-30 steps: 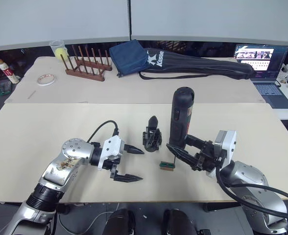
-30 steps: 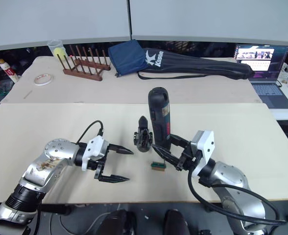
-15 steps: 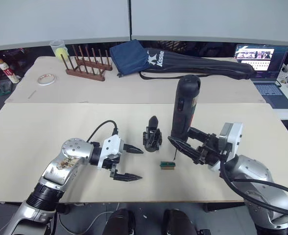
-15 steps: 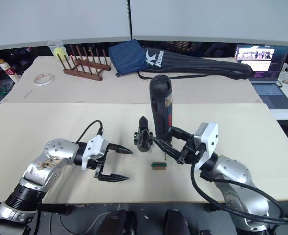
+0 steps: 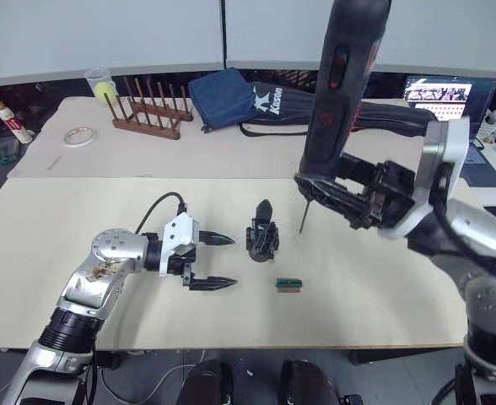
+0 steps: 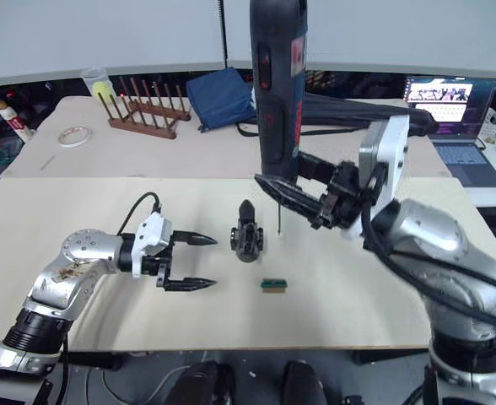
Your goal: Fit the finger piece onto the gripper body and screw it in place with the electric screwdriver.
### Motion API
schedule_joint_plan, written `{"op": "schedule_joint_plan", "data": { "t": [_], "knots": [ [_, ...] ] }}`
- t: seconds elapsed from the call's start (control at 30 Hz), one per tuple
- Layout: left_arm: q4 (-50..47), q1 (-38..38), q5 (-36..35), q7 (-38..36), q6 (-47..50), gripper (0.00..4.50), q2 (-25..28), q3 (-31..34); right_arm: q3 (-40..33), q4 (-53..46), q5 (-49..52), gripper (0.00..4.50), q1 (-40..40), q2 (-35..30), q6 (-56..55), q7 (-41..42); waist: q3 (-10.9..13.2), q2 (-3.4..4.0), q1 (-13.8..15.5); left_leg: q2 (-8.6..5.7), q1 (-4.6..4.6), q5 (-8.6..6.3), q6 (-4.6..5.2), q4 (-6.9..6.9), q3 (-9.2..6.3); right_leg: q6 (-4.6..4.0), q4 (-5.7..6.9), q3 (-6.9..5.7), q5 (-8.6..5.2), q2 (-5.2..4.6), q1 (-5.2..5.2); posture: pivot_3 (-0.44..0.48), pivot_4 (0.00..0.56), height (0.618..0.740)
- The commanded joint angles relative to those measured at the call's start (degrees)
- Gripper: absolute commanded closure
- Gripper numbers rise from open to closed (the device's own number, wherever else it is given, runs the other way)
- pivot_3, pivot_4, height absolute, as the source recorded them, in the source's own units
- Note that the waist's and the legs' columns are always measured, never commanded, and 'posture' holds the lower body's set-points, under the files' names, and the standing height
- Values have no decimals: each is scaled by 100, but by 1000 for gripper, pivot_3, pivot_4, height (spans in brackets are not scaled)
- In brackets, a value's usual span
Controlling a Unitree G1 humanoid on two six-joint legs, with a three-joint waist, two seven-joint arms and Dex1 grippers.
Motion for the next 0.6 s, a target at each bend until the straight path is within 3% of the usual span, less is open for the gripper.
{"op": "schedule_joint_plan", "data": {
  "t": [0.03,0.33,0.6],
  "knots": [
    [-94,-11,-93,50,-30,0,46,160,-140,200,204,2554,-482,-59,21,154,0,0,0,0,0,-1,1,0,0,0,0,0,0,0,0,0,150,740],
    [-27,144,41,274,-236,0,-62,149,513,966,122,2554,-1713,538,180,566,0,0,-74,3,-3,3,-4,-2,7,1,3,-1,0,0,-7,0,150,740],
    [157,20,161,292,-319,0,-180,57,934,1561,-337,2554,-2049,1062,70,877,0,0,-66,2,-6,3,-4,0,12,3,2,-3,2,-1,-6,0,150,740]
  ]
}}
